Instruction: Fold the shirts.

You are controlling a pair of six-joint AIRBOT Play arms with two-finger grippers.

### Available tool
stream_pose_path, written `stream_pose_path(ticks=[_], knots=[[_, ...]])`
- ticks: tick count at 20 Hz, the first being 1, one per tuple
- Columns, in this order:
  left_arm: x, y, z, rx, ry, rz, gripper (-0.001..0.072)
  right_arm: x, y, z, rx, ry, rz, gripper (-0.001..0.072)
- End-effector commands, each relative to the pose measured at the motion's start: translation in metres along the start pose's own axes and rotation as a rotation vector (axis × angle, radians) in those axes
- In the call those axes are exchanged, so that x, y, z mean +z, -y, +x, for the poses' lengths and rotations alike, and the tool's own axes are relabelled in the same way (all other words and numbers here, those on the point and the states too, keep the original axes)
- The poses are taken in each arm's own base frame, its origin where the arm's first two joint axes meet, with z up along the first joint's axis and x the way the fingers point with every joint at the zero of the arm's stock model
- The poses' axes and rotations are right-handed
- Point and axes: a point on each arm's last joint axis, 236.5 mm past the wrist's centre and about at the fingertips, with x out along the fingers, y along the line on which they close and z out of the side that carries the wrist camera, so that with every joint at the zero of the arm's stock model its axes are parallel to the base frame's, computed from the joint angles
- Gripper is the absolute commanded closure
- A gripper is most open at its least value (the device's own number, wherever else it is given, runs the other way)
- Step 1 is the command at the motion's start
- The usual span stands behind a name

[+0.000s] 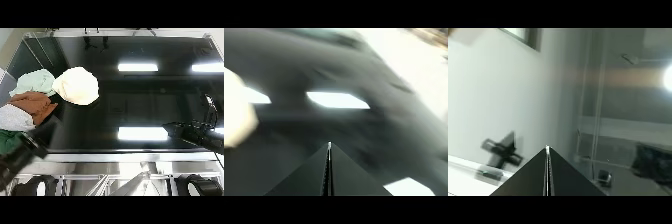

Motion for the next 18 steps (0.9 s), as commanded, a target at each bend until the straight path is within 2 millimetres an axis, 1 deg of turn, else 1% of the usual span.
stream_pose_path(ticks=[1,2,3,4,5,6,7,8,10,12,13,14,16,18], knots=[[0.061,-0.073,0.02,0.297,0.037,0.188,0.0688,0.009,-0.005,0.0,0.02,0.037,0.018,0.0688],[0.062,-0.092,0.038,0.334,-0.042,0.195,0.0685,0.009,-0.004,0.0,0.019,0.037,0.018,0.0688],[0.061,-0.112,0.058,0.365,-0.12,0.202,0.0467,0.009,-0.005,0.0,0.019,0.037,0.017,0.0685],[0.056,-0.13,0.076,0.385,-0.201,0.201,0.0188,0.009,-0.004,0.0,0.019,0.037,0.018,0.0681],[0.048,-0.147,0.095,0.395,-0.283,0.188,-0.0013,0.009,-0.004,0.0,0.019,0.037,0.017,0.068],[0.037,-0.164,0.113,0.398,-0.373,0.169,-0.0002,0.008,-0.005,0.0,0.02,0.034,0.017,0.0631],[0.024,-0.179,0.129,0.393,-0.461,0.13,-0.0002,0.007,-0.005,0.0,0.02,0.031,0.018,0.0434],[0.008,-0.195,0.14,0.389,-0.548,0.087,-0.0002,0.006,-0.005,0.0,0.021,0.025,0.024,0.0279],[-0.024,-0.228,0.151,0.381,-0.723,-0.017,-0.0001,0.004,-0.005,0.0,0.022,0.019,0.044,0.0271],[-0.049,-0.266,0.15,0.39,-0.844,-0.145,-0.0002,0.004,-0.005,0.0,0.022,0.015,0.044,0.0271],[-0.059,-0.28,0.148,0.39,-0.874,-0.206,-0.0002,0.004,-0.005,0.0,0.022,0.016,0.044,0.0272],[-0.068,-0.291,0.148,0.381,-0.896,-0.268,-0.0002,0.004,-0.005,0.0,0.022,0.016,0.044,0.0271],[-0.081,-0.306,0.155,0.358,-0.907,-0.363,-0.0001,0.004,-0.005,0.0,0.022,0.016,0.044,0.0272],[-0.089,-0.312,0.174,0.321,-0.895,-0.406,-0.0001,0.004,-0.005,0.0,0.022,0.016,0.044,0.0272]])
